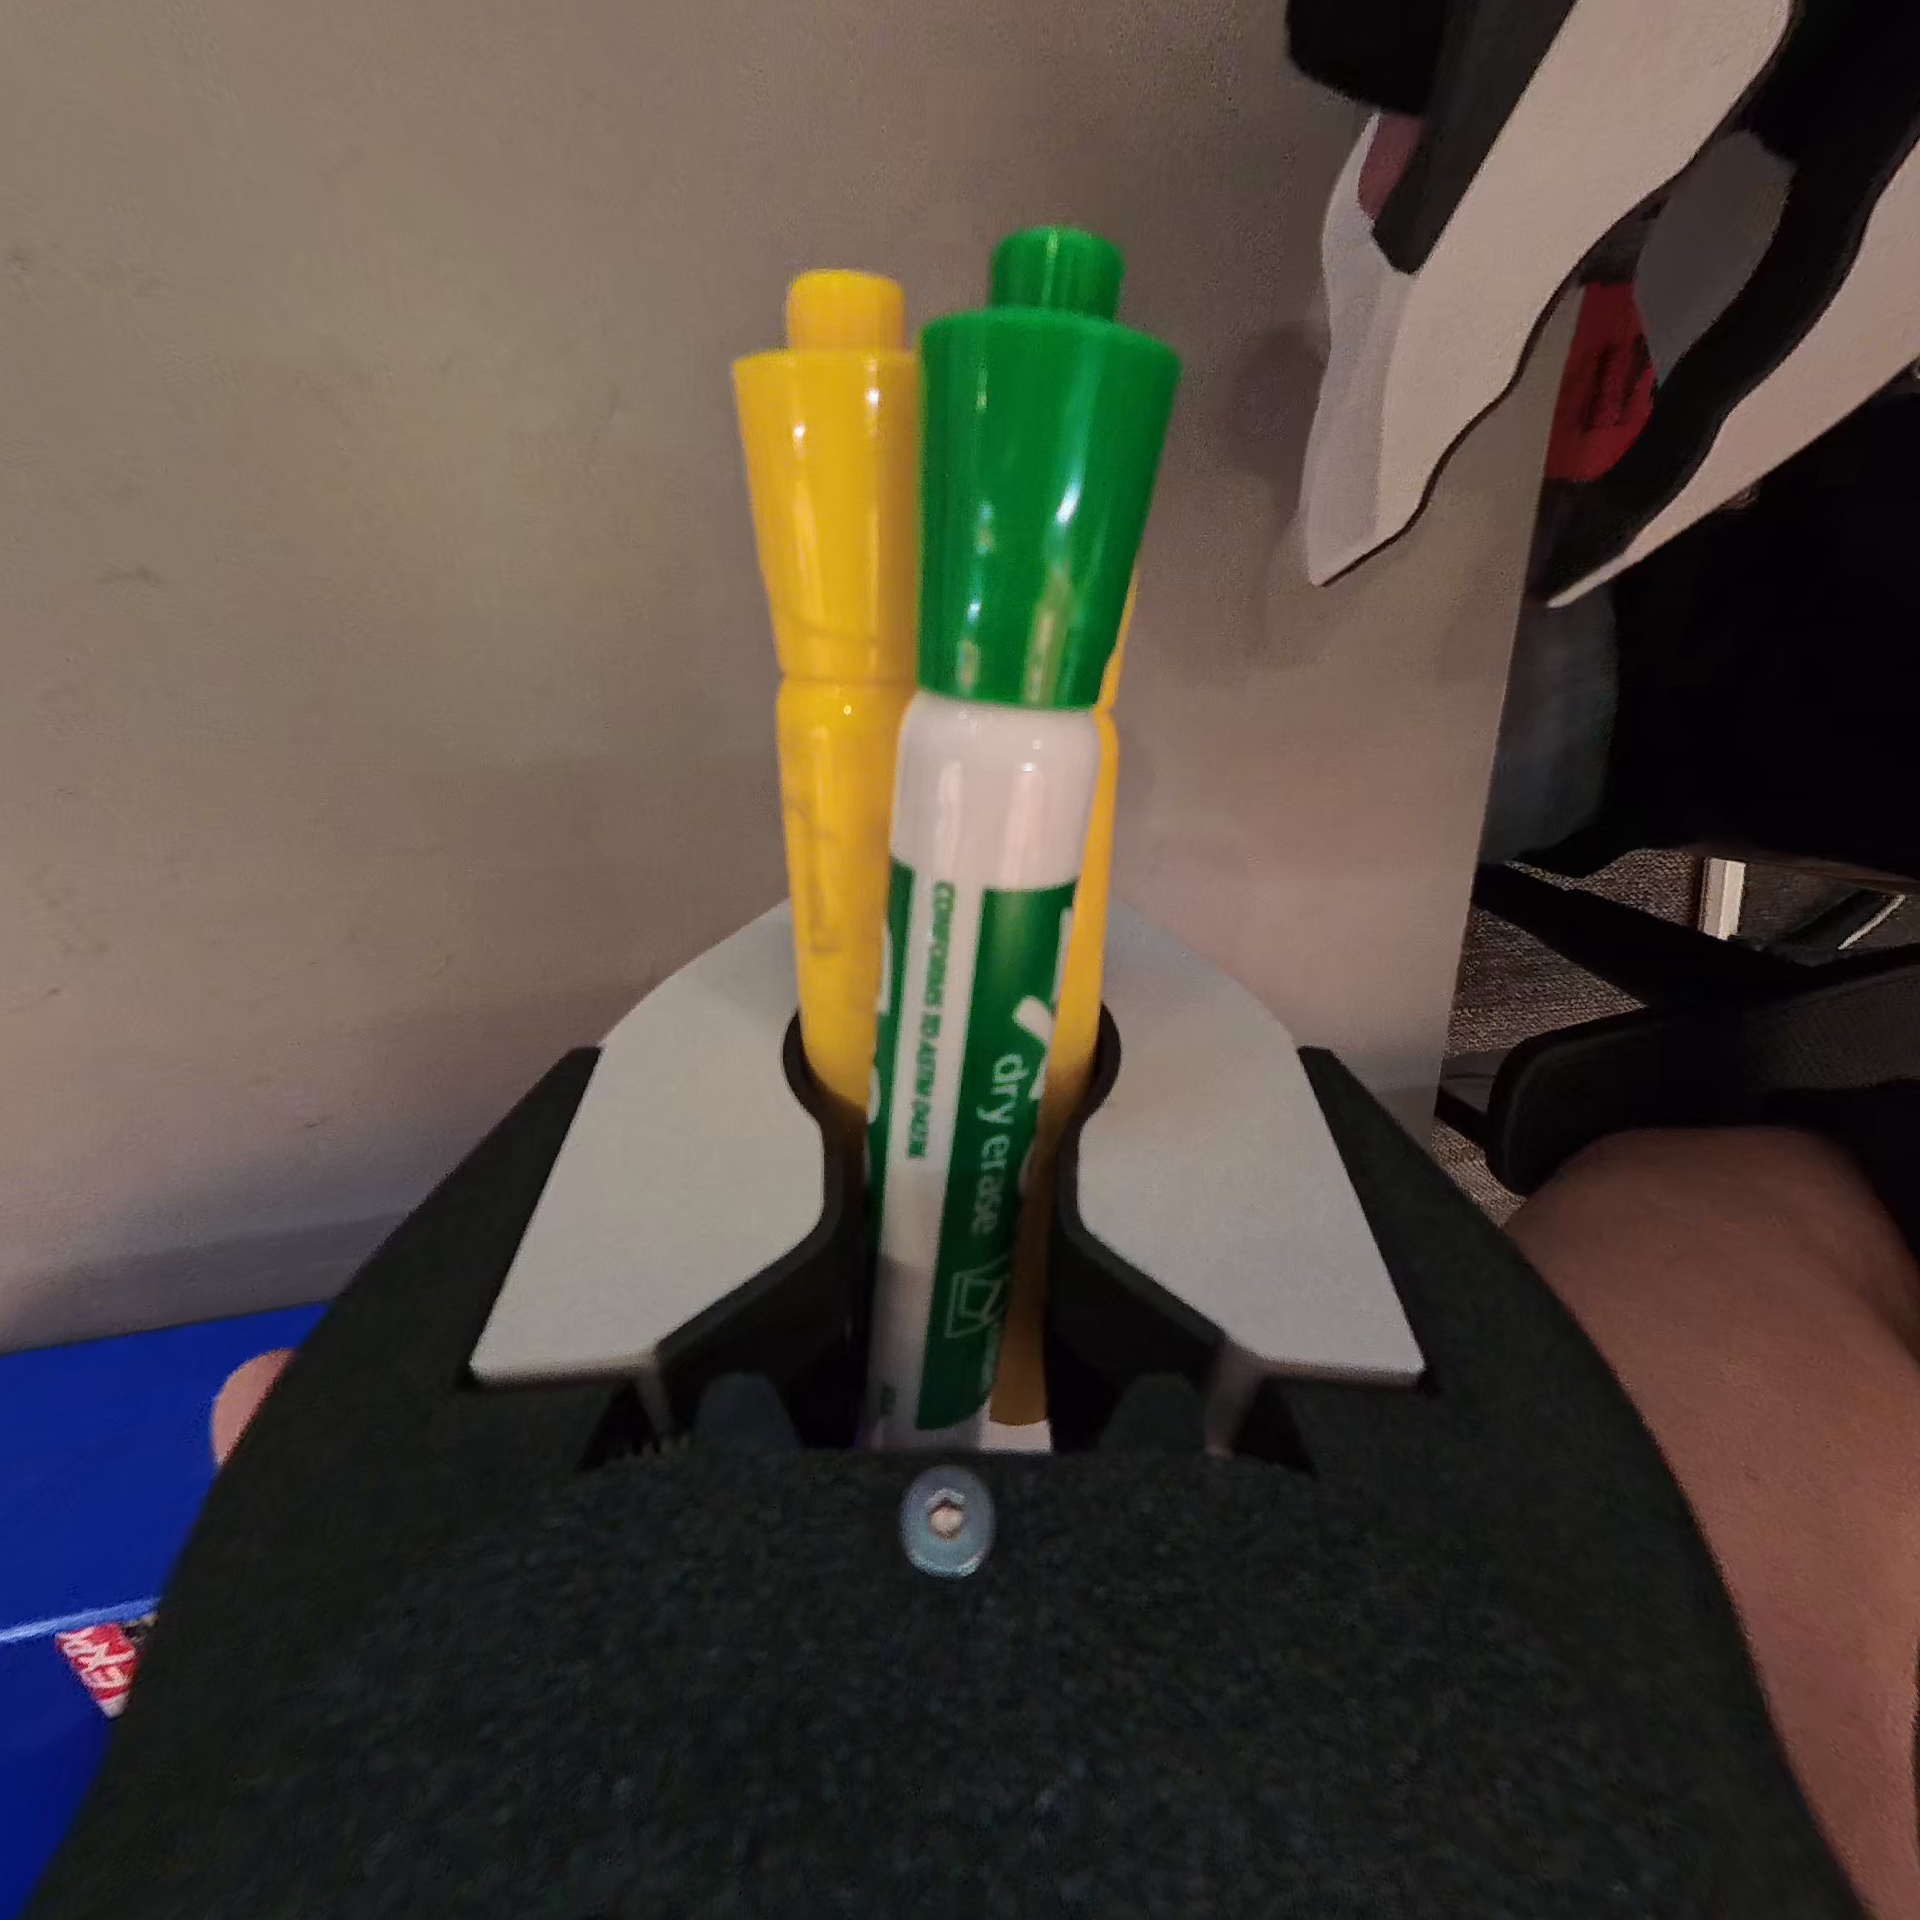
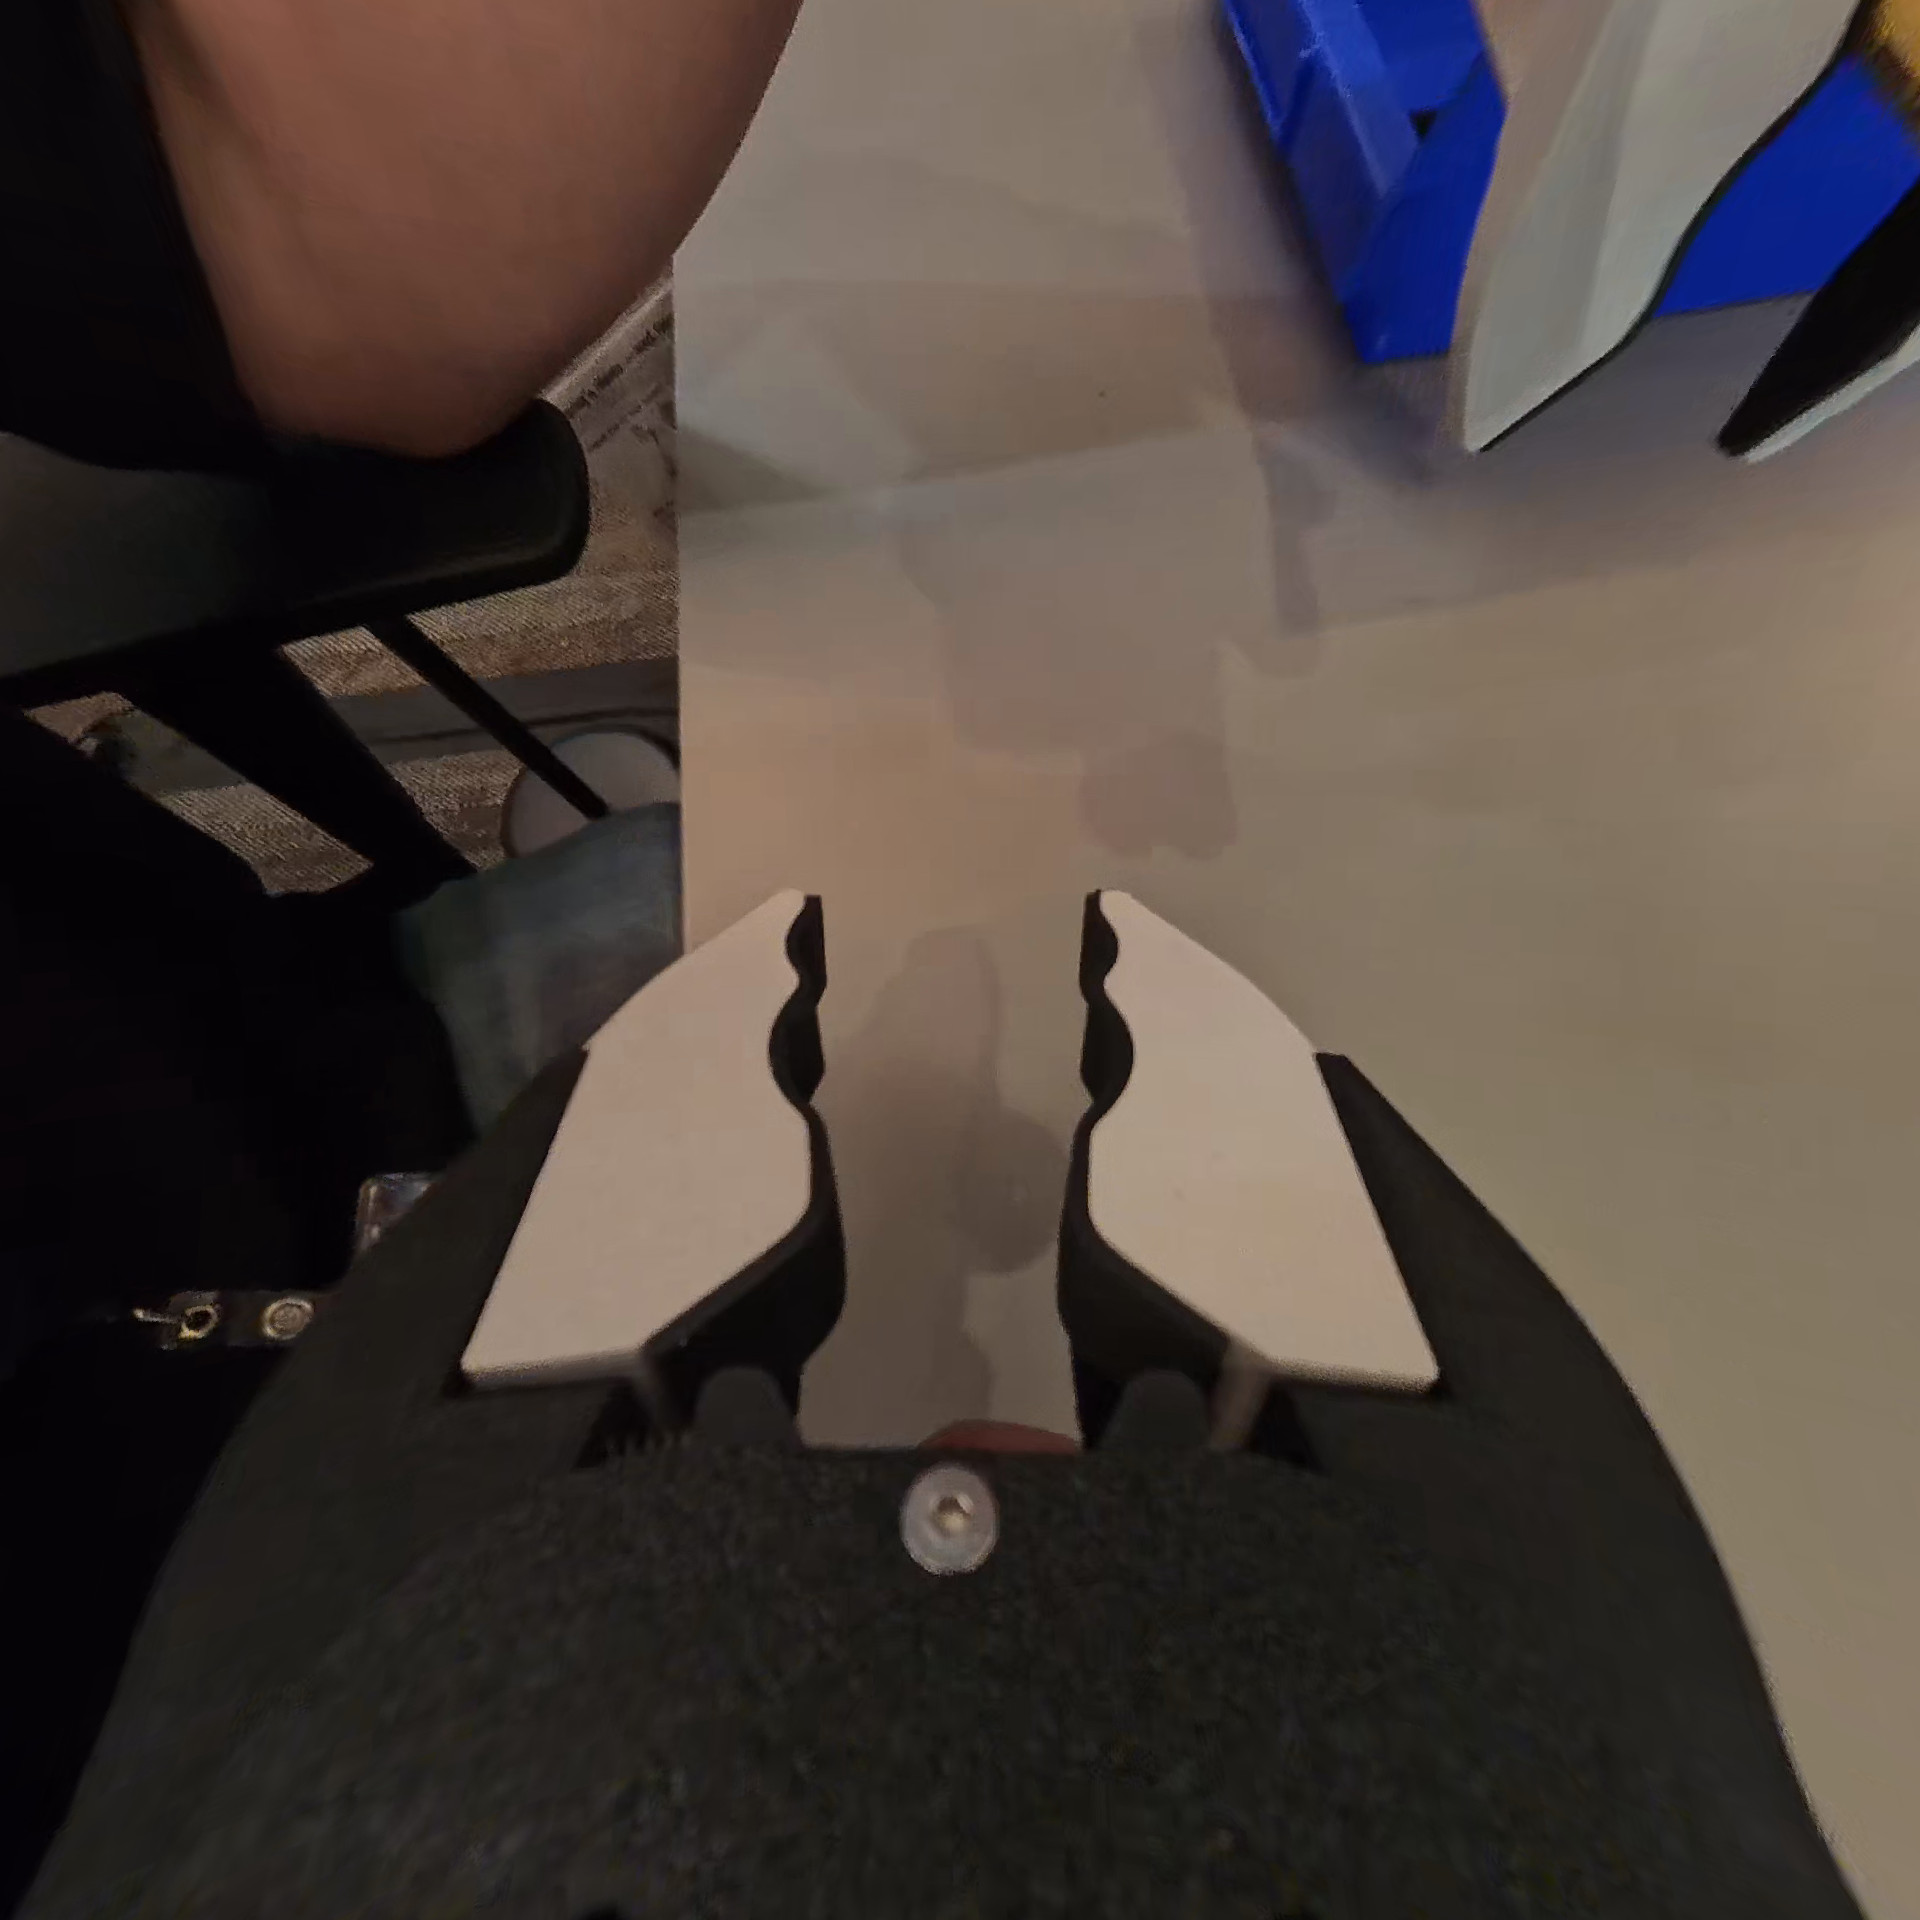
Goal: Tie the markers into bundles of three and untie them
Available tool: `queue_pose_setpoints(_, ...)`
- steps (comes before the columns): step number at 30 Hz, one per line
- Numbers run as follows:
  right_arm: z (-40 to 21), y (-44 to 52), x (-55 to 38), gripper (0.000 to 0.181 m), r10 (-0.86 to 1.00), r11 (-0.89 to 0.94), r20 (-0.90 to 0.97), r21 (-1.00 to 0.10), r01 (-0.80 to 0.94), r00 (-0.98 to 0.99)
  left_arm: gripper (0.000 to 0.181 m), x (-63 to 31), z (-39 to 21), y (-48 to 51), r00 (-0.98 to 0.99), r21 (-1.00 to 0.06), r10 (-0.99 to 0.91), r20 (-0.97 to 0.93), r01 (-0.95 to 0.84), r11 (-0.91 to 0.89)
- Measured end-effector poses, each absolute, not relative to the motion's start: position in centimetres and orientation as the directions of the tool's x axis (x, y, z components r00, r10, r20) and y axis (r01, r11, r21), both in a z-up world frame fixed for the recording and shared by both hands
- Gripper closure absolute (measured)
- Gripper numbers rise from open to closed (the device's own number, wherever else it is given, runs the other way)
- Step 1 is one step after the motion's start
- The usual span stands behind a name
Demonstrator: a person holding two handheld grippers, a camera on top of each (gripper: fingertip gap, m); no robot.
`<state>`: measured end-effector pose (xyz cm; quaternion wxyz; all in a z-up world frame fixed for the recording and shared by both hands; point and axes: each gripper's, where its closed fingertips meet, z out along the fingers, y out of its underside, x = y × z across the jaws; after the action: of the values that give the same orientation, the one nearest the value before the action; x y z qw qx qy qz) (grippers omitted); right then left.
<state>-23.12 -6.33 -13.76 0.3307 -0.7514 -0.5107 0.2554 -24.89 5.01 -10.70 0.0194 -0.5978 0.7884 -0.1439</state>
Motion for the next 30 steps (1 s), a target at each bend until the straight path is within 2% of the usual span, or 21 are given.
queue_pose_setpoints(6, -12.5, -7.7, -23.6, 0.135, 0.910, -0.326, -0.137, -0.818, 0.474, 0.391, 0.140, -25.3, -10.6, 2.7, -0.291, -0.277, -0.951, 0.104, -0.927, 0.253)
queue_pose_setpoints(12, -11.8, -13.6, -27.0, 0.128, 0.933, -0.292, -0.187, -0.894, 0.339, 0.309, 0.140, -28.0, -11.6, -1.0, -0.212, -0.309, -0.975, 0.060, -0.933, 0.184)
queue_pose_setpoints(17, -16.0, -20.6, -33.7, 0.113, 0.984, -0.163, -0.120, -0.895, 0.415, 0.129, 0.140, -31.2, -14.1, -4.0, -0.168, -0.240, -0.985, 0.027, -0.958, 0.156)
queue_pose_setpoints(19, -19.6, -22.6, -36.6, 0.110, 0.993, -0.118, -0.106, -0.836, 0.536, 0.053, 0.140, -31.7, -14.5, -4.6, -0.161, -0.248, -0.987, 0.027, -0.957, 0.150)
queue_pose_setpoints(22, -24.4, -22.0, -41.2, 0.109, 0.997, -0.079, -0.048, -0.755, 0.651, 0.065, 0.140, -32.7, -14.9, -4.4, -0.150, -0.242, -0.988, 0.019, -0.960, 0.141)
queue_pose_setpoints(24, -28.4, -22.3, -44.5, 0.115, 0.996, -0.041, -0.088, -0.657, 0.753, -0.023, 0.140, -33.2, -15.0, -3.7, -0.148, -0.239, -0.989, 0.019, -0.961, 0.139)
queue_pose_setpoints(26, -34.1, -20.9, -47.3, 0.119, 0.994, 0.063, -0.038, -0.552, 0.831, -0.100, 0.140, -33.3, -15.1, -2.8, -0.159, -0.229, -0.987, 0.023, -0.962, 0.150)
queue_pose_setpoints(28, -40.7, -20.5, -49.6, 0.124, 0.971, 0.132, -0.130, -0.413, 0.901, -0.202, 0.140, -33.1, -15.3, -1.8, -0.187, -0.228, -0.982, 0.016, -0.957, 0.178)
queue_pose_setpoints(30, -47.4, -19.9, -52.3, 0.124, 0.944, 0.181, -0.206, -0.337, 0.924, -0.260, 0.140, -32.6, -15.5, -1.2, -0.226, -0.238, -0.974, 0.020, -0.947, 0.215)
